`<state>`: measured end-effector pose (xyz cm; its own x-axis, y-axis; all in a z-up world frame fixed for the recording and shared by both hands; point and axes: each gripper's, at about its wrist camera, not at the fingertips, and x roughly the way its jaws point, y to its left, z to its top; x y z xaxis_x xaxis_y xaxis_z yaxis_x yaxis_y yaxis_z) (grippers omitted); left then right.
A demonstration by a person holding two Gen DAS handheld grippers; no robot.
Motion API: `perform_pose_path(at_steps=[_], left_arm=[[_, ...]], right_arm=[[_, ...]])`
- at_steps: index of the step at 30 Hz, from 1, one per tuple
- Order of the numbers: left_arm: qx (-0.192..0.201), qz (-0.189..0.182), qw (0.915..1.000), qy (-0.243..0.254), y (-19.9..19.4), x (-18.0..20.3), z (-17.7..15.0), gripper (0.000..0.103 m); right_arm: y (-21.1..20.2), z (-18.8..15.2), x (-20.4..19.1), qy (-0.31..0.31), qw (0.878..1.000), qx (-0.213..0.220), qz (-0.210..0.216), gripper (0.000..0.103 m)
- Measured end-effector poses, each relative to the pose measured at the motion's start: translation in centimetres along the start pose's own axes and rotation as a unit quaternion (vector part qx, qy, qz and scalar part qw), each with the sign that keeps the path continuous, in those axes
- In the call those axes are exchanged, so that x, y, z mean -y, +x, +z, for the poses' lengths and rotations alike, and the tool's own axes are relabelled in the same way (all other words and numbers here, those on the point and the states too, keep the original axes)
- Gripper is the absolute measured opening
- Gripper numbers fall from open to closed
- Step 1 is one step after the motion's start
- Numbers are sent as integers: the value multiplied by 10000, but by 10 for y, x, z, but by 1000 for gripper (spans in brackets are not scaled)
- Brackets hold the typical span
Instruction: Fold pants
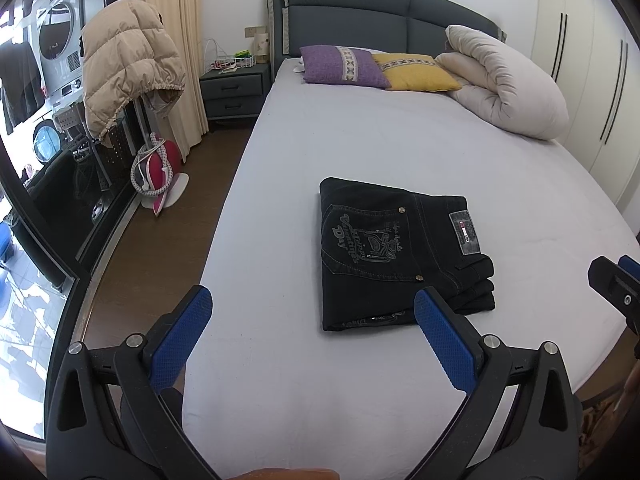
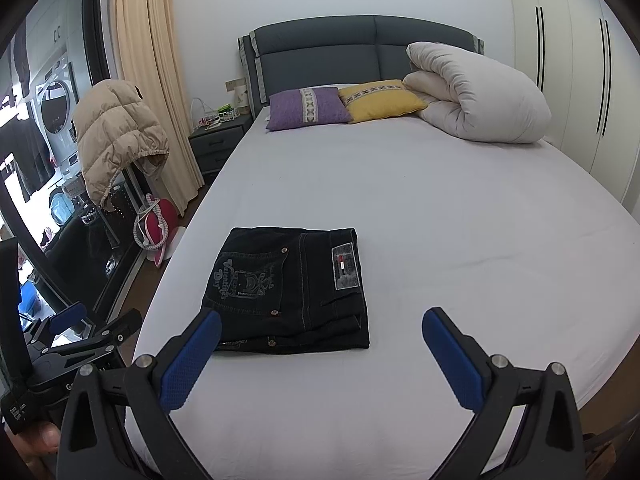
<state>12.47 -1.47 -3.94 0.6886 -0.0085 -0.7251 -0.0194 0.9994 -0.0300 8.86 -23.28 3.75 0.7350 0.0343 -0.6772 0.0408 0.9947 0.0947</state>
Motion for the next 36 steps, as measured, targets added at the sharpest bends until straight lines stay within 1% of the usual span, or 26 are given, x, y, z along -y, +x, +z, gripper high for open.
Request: perform_pose_path(at_steps=[36], left_arm=[[-12, -26, 10000, 14, 3, 2, -1, 103]], right_arm=[[2, 0, 1, 0, 10000, -26, 11, 103]])
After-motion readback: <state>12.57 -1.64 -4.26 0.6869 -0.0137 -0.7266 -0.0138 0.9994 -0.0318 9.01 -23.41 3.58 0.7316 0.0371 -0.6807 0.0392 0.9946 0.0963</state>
